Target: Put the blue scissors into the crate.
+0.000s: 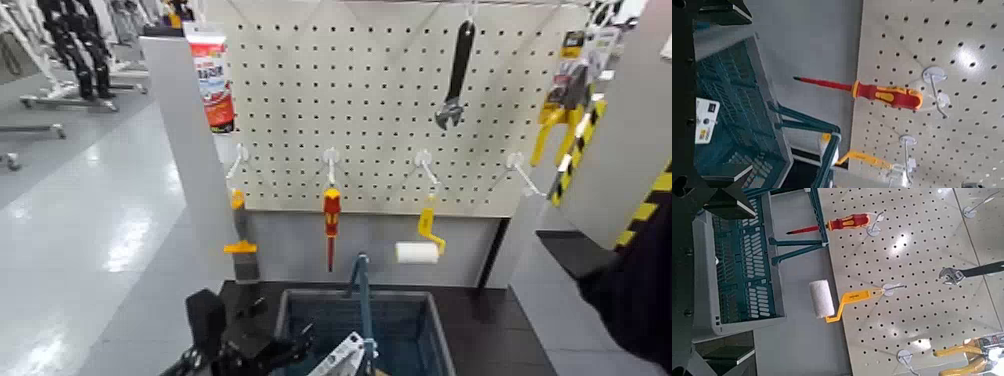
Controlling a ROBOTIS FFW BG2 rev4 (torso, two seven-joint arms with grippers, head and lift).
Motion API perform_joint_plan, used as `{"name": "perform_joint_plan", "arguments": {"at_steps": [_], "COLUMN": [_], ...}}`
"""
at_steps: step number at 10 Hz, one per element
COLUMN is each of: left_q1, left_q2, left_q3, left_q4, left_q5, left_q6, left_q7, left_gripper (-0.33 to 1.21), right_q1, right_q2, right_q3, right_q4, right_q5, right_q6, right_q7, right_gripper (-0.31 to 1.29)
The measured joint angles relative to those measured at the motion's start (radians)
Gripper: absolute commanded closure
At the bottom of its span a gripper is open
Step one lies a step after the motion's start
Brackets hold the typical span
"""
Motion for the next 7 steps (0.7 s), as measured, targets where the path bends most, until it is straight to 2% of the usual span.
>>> {"name": "perform_joint_plan", "arguments": {"at_steps": [3, 5, 7], "left_q1": [0.134, 0.182, 0.198], "left_q2": [-0.041, -0.058, -0.062], "left_q3": [0.083, 0.105, 0.11], "left_q4": [0.007, 0.006, -0.002], "left_q5": [-0.121, -0.144, -0.152], "left_q6": [-0.154, -0.217, -0.241], "left_q7": [0.066, 0.077, 0.083], "left_gripper": [-0.04, -0.03, -0.01], "right_q1": [0.016, 0.027, 0.032], "right_q2": [-0.005, -0.009, -0.011], "right_q3": [-0.006, -0.007, -0.005], "right_q4": [-0.028, -0.048, -0.061], "right_q5": [0.0, 0.01, 0.022], "right_q6": [0.046, 0.072, 0.091], "right_q7": [-0.02, -0.049, -0.064], "right_gripper": [0.09, 0.09, 0.09]}}
